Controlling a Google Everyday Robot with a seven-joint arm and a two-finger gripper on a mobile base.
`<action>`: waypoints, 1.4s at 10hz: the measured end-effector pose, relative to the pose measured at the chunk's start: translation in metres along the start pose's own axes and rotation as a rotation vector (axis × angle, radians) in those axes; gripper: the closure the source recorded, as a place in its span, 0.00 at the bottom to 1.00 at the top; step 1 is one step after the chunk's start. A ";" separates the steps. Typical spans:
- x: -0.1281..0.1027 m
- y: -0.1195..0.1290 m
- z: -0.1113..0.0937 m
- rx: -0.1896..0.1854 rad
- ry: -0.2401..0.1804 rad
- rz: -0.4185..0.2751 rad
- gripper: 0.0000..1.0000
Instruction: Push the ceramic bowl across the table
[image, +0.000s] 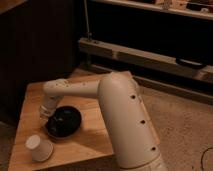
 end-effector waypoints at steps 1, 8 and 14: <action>0.005 0.004 -0.002 0.003 0.007 0.016 1.00; 0.049 0.019 -0.029 0.048 0.034 0.132 1.00; 0.077 0.023 -0.045 0.052 0.092 0.216 1.00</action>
